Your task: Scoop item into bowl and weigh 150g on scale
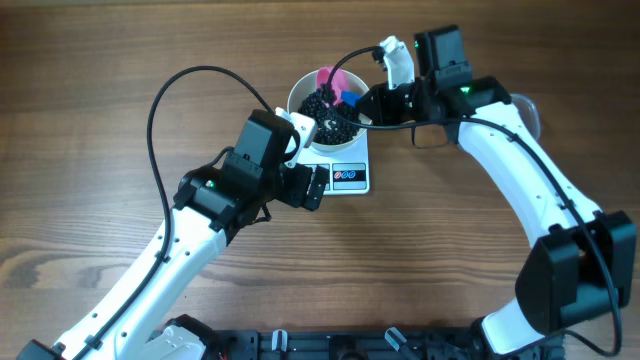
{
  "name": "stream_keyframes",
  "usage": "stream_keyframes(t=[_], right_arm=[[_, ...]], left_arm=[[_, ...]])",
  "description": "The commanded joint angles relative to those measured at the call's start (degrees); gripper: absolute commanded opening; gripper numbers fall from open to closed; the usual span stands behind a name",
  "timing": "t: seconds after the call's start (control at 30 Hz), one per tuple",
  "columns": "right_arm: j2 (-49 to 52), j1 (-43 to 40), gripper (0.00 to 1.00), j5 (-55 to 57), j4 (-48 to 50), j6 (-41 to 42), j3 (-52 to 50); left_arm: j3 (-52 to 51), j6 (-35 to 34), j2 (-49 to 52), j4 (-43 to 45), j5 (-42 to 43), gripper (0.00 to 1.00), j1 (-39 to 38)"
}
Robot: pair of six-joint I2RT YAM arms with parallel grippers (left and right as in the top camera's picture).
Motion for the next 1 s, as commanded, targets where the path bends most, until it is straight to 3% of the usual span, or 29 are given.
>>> stream_keyframes(t=[0.0, 0.17, 0.27, 0.67, 0.77, 0.87, 0.97], right_arm=[[-2.6, -0.4, 0.04, -0.9, 0.6, -1.9, 0.8], [-2.6, -0.4, 0.04, 8.2, 1.2, -4.3, 0.8], [-2.6, -0.3, 0.04, 8.4, 1.2, -9.9, 0.8], [-2.6, -0.3, 0.04, 7.9, 2.2, -8.2, 0.8], [-2.6, 0.0, 0.04, 7.9, 0.9, -13.6, 0.8], [-2.6, 0.0, 0.04, 7.9, 1.2, -8.6, 0.8], [-2.6, 0.0, 0.04, 7.9, 0.9, -11.0, 0.8]], left_arm=[[-0.3, -0.6, 0.2, 0.2, -0.3, 1.0, -0.1], [-0.3, -0.6, 0.2, 0.2, -0.3, 1.0, -0.1], [-0.3, -0.6, 0.2, 0.2, -0.3, 1.0, -0.1], [-0.3, -0.6, 0.2, 0.2, -0.3, 1.0, -0.1], [-0.3, -0.6, 0.2, 0.2, -0.3, 1.0, -0.1], [-0.3, -0.6, 0.2, 0.2, -0.3, 1.0, -0.1], [-0.3, -0.6, 0.2, 0.2, -0.3, 1.0, -0.1]])
